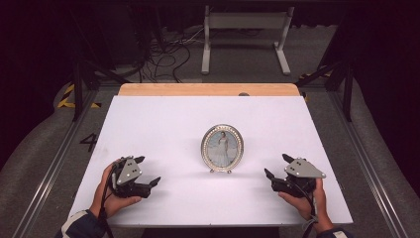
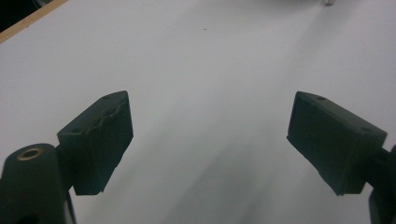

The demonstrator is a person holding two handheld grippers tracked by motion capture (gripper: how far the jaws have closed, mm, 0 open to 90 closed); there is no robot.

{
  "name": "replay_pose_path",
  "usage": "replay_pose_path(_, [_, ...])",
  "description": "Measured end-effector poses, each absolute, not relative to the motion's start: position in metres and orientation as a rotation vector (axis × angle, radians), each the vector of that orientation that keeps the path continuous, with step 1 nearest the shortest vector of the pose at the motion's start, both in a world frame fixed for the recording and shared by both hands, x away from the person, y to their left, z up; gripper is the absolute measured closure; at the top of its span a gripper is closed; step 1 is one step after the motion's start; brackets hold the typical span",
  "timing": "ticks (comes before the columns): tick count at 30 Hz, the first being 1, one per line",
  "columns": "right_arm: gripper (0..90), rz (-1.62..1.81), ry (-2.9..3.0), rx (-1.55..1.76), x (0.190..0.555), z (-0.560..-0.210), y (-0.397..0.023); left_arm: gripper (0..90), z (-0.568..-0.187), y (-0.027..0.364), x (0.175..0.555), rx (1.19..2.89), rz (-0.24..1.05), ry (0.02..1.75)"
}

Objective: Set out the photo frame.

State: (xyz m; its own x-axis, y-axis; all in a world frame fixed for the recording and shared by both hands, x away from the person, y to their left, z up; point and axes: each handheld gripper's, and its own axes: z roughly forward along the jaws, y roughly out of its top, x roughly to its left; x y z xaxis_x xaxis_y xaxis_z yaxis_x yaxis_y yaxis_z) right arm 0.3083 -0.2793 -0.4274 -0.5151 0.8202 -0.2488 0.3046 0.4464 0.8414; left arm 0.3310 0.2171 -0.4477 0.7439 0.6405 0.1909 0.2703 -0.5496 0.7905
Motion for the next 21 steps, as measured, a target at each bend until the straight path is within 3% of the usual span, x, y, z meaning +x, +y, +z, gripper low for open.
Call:
replay_pose_path(12, [18.4,0.967,2.006,1.013,0.302,-0.441,-0.304,8.5,-0.452,0.259,0.320,2.084,0.590,0.804])
replay_pose_path(21, [14.7,0.981,1.969,1.081,0.299,-0.449,-0.317,5.4,-0.451,0.266,0.317,2.050,0.588,0.808])
